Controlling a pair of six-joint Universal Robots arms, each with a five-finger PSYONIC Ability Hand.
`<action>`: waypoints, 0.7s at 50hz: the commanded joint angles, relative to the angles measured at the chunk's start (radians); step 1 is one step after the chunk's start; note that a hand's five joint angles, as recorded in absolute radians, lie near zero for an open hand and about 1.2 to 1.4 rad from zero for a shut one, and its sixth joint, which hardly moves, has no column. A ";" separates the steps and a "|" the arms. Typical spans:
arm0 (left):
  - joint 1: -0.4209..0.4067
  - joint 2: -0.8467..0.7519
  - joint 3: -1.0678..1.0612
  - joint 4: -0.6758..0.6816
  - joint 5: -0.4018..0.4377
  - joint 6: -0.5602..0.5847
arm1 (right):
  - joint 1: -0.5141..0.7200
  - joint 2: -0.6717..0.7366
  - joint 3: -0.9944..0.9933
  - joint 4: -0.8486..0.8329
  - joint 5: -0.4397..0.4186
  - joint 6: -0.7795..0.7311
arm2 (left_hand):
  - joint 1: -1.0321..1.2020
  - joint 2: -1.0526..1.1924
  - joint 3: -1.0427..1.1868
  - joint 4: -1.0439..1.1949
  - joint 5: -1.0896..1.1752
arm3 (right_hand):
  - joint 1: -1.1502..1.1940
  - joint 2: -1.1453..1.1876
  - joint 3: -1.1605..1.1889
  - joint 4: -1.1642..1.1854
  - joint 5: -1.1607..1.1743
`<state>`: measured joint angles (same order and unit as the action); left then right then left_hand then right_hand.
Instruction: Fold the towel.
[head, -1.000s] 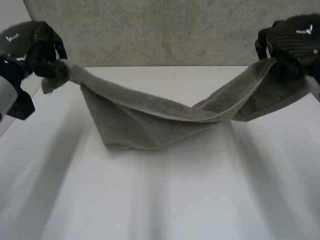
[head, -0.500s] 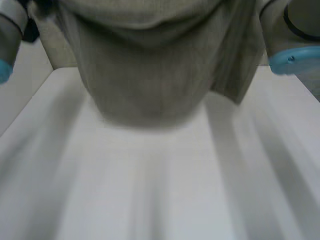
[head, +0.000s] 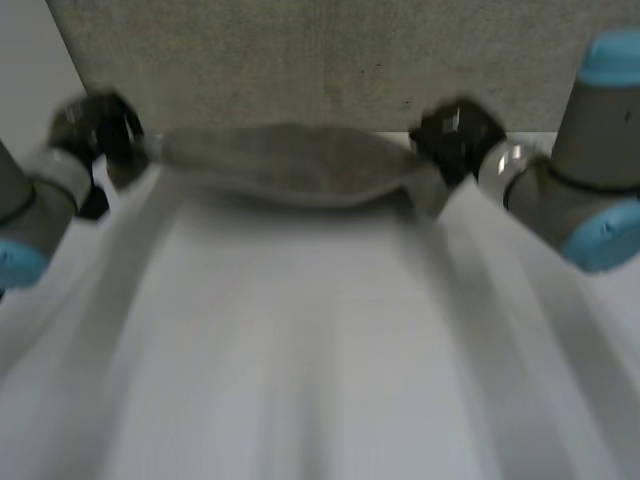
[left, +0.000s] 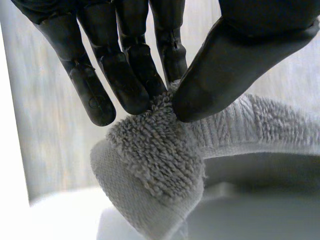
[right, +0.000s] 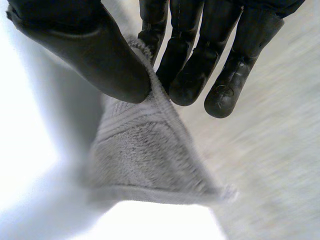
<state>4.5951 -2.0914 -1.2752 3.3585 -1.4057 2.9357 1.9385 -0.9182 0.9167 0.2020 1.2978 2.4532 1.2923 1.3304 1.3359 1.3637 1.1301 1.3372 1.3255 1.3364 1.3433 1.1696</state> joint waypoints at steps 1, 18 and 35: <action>0.048 -0.013 -0.255 -0.005 0.100 0.092 | -0.059 -0.053 0.343 -0.067 -0.028 -0.085 | 0.104 0.066 0.060 0.033 0.092 | 0.059 0.071 0.060 0.053 0.052; 0.077 0.071 -0.382 -0.004 0.106 0.229 | -0.099 -0.278 0.849 -0.509 0.001 0.049 | 0.104 0.066 0.060 0.033 0.092 | 0.059 0.071 0.060 0.053 0.052; 0.096 0.172 -0.423 -0.062 0.117 0.227 | -0.145 -0.395 0.889 -0.523 0.012 0.133 | 0.104 0.066 0.060 0.033 0.092 | 0.059 0.071 0.060 0.053 0.052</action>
<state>4.6862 -1.9791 -1.6811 3.3209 -1.2942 3.1638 1.8124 -1.2426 1.7748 -0.3060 1.3223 2.5758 1.2924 1.3307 1.3361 1.3637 1.1305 1.3372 1.3255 1.3364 1.3436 1.1698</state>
